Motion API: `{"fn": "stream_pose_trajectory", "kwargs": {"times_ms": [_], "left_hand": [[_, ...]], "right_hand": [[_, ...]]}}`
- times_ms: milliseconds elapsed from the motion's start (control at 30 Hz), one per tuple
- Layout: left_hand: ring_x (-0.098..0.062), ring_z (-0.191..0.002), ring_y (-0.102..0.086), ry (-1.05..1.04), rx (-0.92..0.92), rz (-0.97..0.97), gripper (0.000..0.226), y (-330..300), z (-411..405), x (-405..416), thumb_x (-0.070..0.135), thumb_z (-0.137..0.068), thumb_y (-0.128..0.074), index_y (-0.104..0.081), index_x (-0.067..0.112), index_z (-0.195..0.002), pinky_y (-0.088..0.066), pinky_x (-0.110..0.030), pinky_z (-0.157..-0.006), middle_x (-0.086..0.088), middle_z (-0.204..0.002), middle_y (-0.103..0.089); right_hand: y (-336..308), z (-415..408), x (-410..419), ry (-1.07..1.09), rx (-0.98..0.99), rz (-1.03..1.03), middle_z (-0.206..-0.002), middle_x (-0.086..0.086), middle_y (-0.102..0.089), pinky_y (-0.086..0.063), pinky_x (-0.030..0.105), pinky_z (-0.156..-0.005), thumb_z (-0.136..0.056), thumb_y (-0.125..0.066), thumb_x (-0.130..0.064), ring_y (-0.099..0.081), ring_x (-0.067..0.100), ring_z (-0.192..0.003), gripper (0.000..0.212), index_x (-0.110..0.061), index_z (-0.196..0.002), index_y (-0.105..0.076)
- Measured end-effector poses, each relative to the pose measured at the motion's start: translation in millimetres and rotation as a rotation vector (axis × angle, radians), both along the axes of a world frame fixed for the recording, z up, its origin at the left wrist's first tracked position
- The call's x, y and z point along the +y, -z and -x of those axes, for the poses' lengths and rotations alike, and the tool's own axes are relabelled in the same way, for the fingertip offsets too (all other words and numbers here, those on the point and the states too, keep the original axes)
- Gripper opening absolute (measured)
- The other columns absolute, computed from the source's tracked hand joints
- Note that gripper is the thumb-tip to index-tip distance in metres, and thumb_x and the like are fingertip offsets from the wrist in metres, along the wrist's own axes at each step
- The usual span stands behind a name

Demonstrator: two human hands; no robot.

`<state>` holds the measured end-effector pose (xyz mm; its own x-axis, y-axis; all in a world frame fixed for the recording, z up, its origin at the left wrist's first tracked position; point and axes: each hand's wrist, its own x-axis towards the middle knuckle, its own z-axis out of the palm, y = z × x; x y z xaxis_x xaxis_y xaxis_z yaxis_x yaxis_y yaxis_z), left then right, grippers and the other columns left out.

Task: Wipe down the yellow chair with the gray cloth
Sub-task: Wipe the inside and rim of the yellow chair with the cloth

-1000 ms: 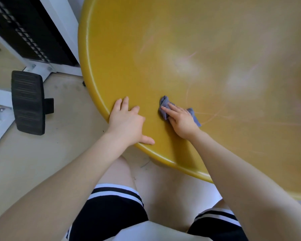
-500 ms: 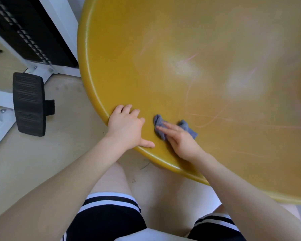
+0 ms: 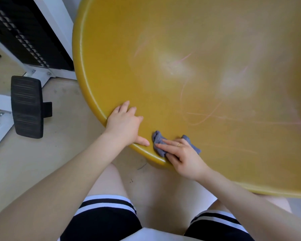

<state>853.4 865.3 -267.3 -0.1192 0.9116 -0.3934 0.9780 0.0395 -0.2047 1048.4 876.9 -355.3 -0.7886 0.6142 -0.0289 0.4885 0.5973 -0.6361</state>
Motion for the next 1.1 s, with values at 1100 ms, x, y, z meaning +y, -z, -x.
{"fn": "stream_pose_trajectory", "kwargs": {"times_ms": [1100], "left_hand": [[-0.018,-0.146,-0.002,0.092,-0.109,0.190,0.095,30,-24,16,0.074,-0.076,-0.045,-0.017,0.021,-0.150,-0.005,-0.033,-0.117,-0.003,-0.159,0.000]], "right_hand": [[28,25,111,0.486,-0.358,-0.240,-0.155,0.005,-0.016,-0.017,0.040,-0.109,-0.095,-0.032,-0.009,-0.013,0.031,-0.138,0.052,-0.031,-0.142,-0.032]]}}
